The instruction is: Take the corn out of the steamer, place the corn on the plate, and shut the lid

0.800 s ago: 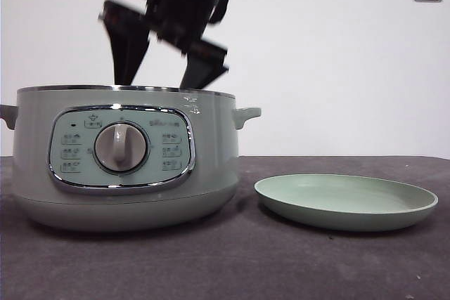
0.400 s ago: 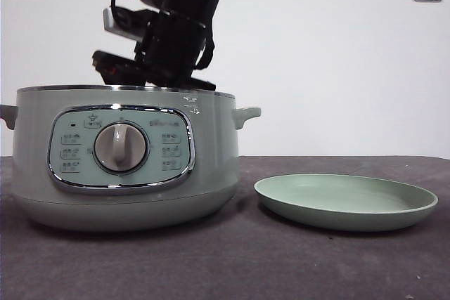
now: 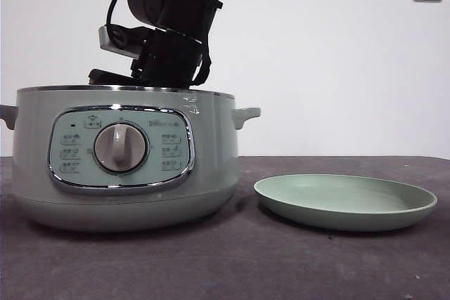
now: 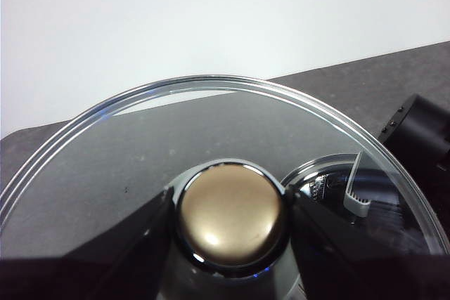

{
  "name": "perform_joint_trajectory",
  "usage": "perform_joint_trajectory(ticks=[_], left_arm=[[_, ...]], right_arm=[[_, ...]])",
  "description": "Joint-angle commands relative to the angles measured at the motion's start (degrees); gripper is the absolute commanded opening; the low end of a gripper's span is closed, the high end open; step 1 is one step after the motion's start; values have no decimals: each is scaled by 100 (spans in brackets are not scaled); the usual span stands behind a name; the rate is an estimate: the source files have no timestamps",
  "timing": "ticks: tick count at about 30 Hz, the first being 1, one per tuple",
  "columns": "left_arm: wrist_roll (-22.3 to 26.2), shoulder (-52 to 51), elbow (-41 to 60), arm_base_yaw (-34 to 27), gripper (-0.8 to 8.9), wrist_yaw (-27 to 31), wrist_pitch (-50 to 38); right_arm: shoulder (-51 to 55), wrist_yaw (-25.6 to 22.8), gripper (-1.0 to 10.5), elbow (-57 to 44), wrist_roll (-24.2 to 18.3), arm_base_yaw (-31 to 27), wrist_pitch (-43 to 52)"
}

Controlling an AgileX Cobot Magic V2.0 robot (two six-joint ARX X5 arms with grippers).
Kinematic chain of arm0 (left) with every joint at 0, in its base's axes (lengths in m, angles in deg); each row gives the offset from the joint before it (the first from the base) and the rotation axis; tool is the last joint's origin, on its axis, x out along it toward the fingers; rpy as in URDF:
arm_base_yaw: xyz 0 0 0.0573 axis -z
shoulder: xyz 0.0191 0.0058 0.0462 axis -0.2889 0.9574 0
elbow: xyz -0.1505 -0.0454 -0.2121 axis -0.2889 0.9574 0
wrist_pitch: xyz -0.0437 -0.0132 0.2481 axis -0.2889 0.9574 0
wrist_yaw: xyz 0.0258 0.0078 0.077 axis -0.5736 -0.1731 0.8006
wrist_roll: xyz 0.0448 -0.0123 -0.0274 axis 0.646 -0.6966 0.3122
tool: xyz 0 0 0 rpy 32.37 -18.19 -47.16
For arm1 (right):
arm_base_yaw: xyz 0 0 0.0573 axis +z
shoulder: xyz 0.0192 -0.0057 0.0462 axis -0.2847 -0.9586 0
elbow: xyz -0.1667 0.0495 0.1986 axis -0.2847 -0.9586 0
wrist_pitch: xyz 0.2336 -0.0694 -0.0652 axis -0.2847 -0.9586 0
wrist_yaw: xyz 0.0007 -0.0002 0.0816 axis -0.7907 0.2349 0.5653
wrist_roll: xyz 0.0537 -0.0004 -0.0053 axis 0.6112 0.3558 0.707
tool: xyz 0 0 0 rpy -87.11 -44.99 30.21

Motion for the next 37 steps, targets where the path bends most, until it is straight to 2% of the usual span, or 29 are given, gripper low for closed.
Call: perform_joint_trajectory(ticks=[1, 8, 14, 17, 21, 26, 32, 37], left_arm=[[-13, -61, -44, -4, -9, 37, -229], [-13, 17, -44, -4, -9, 31, -262], [-11, 328, -44, 0, -9, -68, -321], [-11, 566, -44, -2, -9, -461, -437], [-11, 896, -44, -2, -9, -892, -695], [-20, 1220, -44, 0, -9, -1349, -896], [-37, 1392, -44, 0, -9, -1504, -973], [-37, 1392, -44, 0, -9, -1497, -997]], right_arm=[[48, 2, -13, 22, 37, 37, 7], [844, -46, -13, 22, 127, -17, -319], [1652, -59, -13, 22, 155, -208, -1049], [2015, -142, -13, 22, 184, -358, -1556], [2374, -807, -13, 22, 424, -603, -2092], [2507, -940, -13, 15, 778, -1038, -2802], [2507, -951, -13, -385, 964, -1421, -2815], [2507, -951, -13, -1235, 1010, -1569, -2444]])
